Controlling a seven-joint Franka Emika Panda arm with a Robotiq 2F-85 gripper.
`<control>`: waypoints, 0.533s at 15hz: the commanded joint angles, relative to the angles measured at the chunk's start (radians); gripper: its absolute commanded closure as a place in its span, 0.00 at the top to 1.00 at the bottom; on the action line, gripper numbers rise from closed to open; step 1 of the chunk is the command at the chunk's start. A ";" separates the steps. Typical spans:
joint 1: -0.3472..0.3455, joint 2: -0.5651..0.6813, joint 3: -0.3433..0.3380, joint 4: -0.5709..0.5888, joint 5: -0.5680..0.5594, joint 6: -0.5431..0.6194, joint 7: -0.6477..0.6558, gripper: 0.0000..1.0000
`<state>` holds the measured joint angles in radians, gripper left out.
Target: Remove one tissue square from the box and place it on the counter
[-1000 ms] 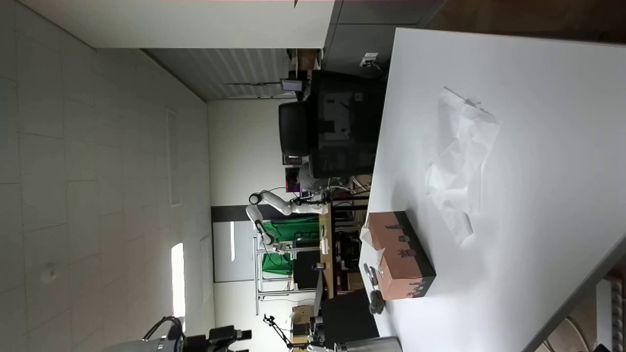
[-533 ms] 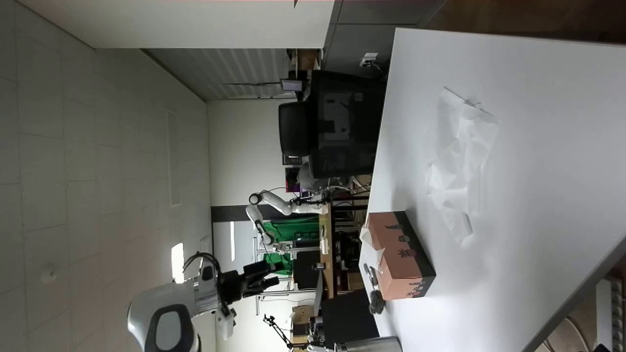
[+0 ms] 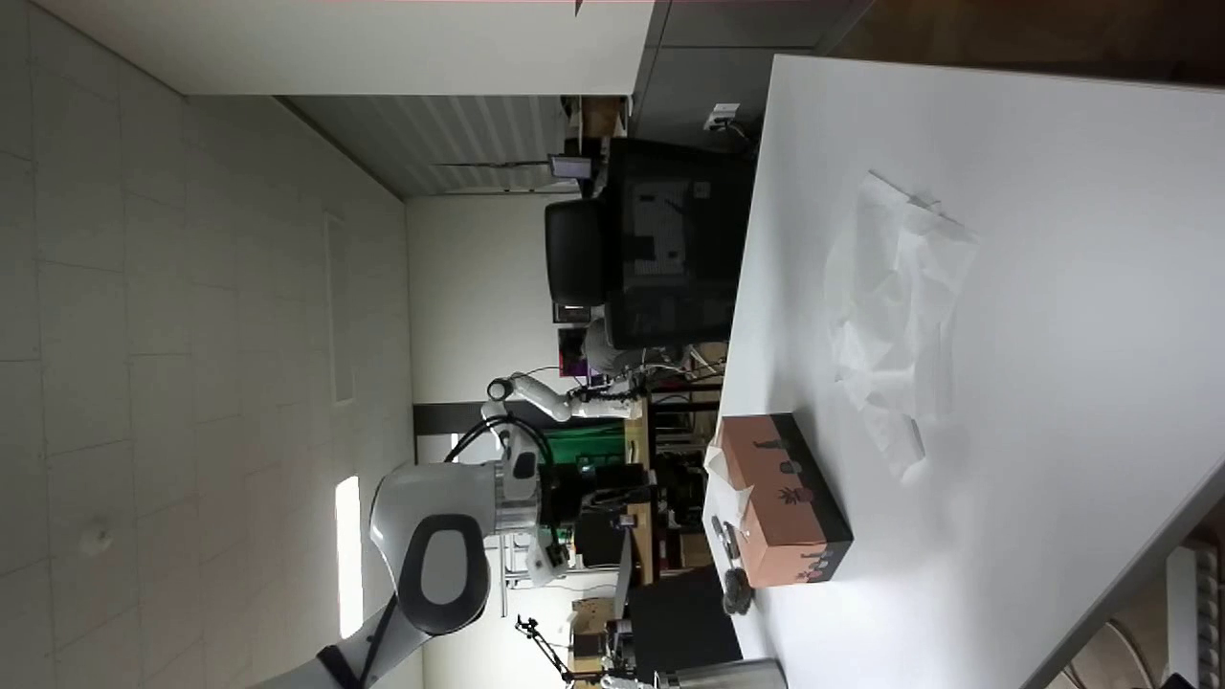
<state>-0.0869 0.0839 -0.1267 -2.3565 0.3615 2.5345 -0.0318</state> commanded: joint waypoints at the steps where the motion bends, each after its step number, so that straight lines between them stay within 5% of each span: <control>1: -0.069 0.109 0.019 0.104 0.175 -0.129 -0.127 1.00; 4: -0.134 0.188 0.022 0.182 0.282 -0.270 -0.227 1.00; 7: -0.181 0.262 -0.001 0.271 0.274 -0.399 -0.241 1.00; 8: -0.160 0.206 0.010 0.191 0.272 -0.323 -0.242 1.00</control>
<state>-0.2437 0.2912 -0.1206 -2.1658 0.6365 2.2119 -0.2763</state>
